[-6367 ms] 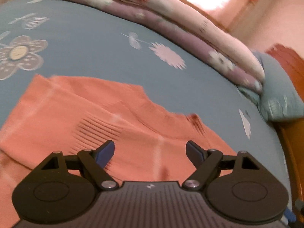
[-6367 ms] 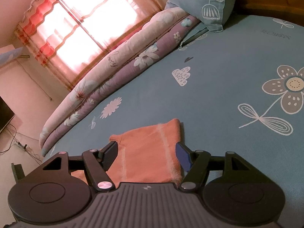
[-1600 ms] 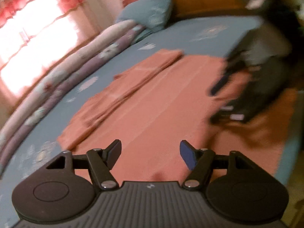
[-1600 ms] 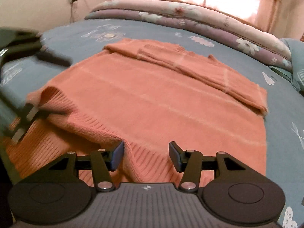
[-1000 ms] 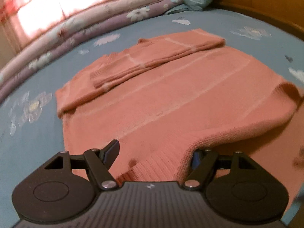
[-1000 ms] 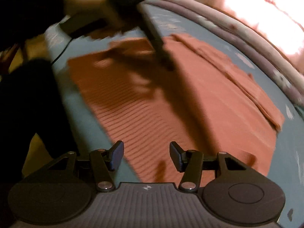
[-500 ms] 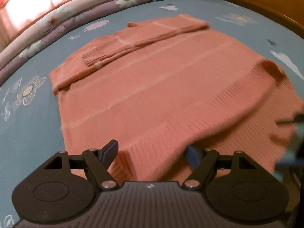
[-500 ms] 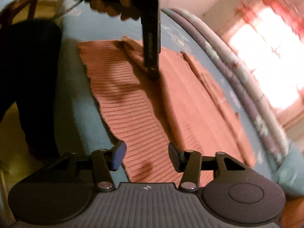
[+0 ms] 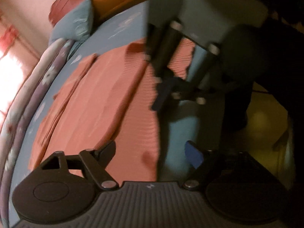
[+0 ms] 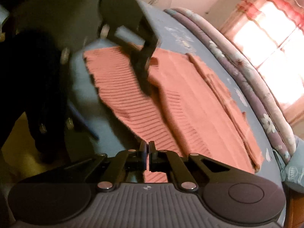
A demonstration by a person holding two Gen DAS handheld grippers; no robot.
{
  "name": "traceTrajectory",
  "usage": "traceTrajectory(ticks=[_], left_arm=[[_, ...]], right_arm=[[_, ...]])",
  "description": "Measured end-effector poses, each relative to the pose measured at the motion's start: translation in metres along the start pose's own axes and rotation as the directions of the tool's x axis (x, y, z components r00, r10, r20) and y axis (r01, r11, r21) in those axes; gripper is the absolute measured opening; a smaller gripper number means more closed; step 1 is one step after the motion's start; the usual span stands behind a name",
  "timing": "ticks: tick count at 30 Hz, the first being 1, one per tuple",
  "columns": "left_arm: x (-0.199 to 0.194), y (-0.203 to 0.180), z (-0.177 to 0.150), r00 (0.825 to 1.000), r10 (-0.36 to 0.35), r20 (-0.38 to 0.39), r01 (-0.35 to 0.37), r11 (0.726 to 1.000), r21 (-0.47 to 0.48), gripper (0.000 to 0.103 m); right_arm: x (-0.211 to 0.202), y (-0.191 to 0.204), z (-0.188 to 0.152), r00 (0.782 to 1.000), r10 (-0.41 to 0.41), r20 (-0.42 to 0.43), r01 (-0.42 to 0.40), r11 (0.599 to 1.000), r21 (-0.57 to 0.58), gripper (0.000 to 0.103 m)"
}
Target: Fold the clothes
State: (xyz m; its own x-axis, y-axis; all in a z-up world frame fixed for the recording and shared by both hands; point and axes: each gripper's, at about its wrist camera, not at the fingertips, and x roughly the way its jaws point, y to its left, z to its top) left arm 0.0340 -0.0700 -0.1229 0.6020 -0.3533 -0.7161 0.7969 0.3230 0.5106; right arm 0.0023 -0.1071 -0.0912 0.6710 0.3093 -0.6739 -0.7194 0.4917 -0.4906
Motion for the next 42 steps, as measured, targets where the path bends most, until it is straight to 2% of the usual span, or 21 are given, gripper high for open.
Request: traceTrajectory(ticks=[2,3,4,7,8,10,11,12,17,20,22,25,28,34,35,36,37,39,40,42], left_arm=[[0.008,0.003,0.007,1.0,-0.007,0.006,0.007,1.0,-0.024,0.062],[0.011,0.008,0.01,1.0,-0.018,0.016,0.018,0.998,-0.054,0.048],[0.014,0.012,0.012,1.0,-0.015,0.004,0.015,0.997,-0.078,0.029],[0.022,0.023,0.012,0.999,0.022,-0.035,-0.026,0.994,-0.111,0.011],[0.023,0.027,0.011,0.999,0.026,-0.037,-0.031,0.991,-0.127,0.009],[0.023,0.034,0.008,1.0,0.008,-0.029,-0.013,0.984,-0.178,0.009],[0.022,0.037,0.006,1.0,0.003,-0.026,-0.008,0.98,-0.198,0.009],[0.023,0.038,0.005,1.0,0.003,-0.027,-0.008,0.979,-0.204,0.009],[0.023,0.05,0.0,1.0,-0.002,-0.015,-0.002,0.959,-0.283,0.009],[0.02,0.05,-0.002,1.0,-0.019,-0.016,0.014,0.962,-0.271,0.007],[0.021,0.048,-0.003,0.998,-0.049,-0.03,0.04,0.966,-0.257,0.001],[0.019,0.038,-0.005,0.996,-0.074,-0.05,0.061,0.974,-0.219,0.001],[0.019,0.033,-0.007,0.992,-0.103,-0.071,0.086,0.972,-0.217,0.0],[0.013,0.03,-0.008,0.983,-0.149,-0.104,0.125,0.97,-0.208,0.001],[0.007,0.029,-0.008,0.985,-0.137,-0.103,0.115,0.975,-0.19,0.002],[0.001,0.028,-0.007,0.988,-0.122,-0.1,0.103,0.98,-0.17,0.003],[-0.005,0.027,-0.007,0.987,-0.123,-0.103,0.107,0.983,-0.149,0.011],[-0.016,0.028,-0.008,0.99,-0.112,-0.083,0.103,0.988,-0.111,0.012],[-0.018,0.031,-0.008,0.992,-0.101,-0.079,0.091,0.989,-0.117,0.012],[-0.016,0.04,-0.011,0.995,-0.07,-0.076,0.057,0.985,-0.162,0.012]], right_arm=[[-0.004,-0.005,0.0,1.0,0.002,0.01,-0.003,1.0,0.028,0.003],[-0.005,-0.008,0.001,1.0,0.005,0.013,-0.005,0.999,0.04,0.003],[-0.006,-0.009,0.001,1.0,0.001,0.016,-0.002,0.999,0.045,0.003],[-0.007,-0.013,-0.001,1.0,0.005,0.018,-0.006,0.998,0.057,0.003],[-0.008,-0.014,-0.002,1.0,0.005,0.02,-0.006,0.998,0.064,0.003],[-0.005,-0.014,-0.004,1.0,0.018,0.002,-0.018,0.997,0.07,0.012],[-0.004,-0.012,-0.006,1.0,0.014,0.001,-0.014,0.997,0.072,0.024],[-0.001,-0.011,-0.008,1.0,0.015,-0.009,-0.014,0.997,0.076,0.03],[0.02,0.0,-0.015,0.996,-0.06,-0.071,0.063,0.997,0.037,0.029],[0.024,-0.002,-0.017,0.992,-0.095,-0.087,0.098,0.995,0.033,0.004],[0.02,-0.006,-0.019,0.994,-0.046,-0.096,0.051,0.997,0.052,0.004],[0.014,-0.009,-0.022,0.992,0.048,-0.119,-0.041,0.997,0.061,0.004],[0.008,-0.011,-0.026,0.988,0.108,-0.111,-0.095,0.989,0.112,0.004],[-0.003,-0.019,-0.032,0.982,0.163,-0.099,-0.141,0.97,0.199,0.004],[-0.008,-0.021,-0.032,0.982,0.166,-0.093,-0.145,0.969,0.202,0.006],[-0.013,-0.022,-0.033,0.982,0.17,-0.086,-0.149,0.967,0.206,0.013],[-0.02,-0.024,-0.034,0.983,0.164,-0.081,-0.145,0.969,0.2,0.017],[-0.035,-0.027,-0.04,0.987,0.133,-0.092,-0.113,0.974,0.196,0.03],[-0.036,-0.034,-0.045,0.989,0.107,-0.102,-0.084,0.974,0.211,0.032],[-0.032,-0.054,-0.053,0.99,0.058,-0.128,-0.024,0.966,0.258,0.045]])
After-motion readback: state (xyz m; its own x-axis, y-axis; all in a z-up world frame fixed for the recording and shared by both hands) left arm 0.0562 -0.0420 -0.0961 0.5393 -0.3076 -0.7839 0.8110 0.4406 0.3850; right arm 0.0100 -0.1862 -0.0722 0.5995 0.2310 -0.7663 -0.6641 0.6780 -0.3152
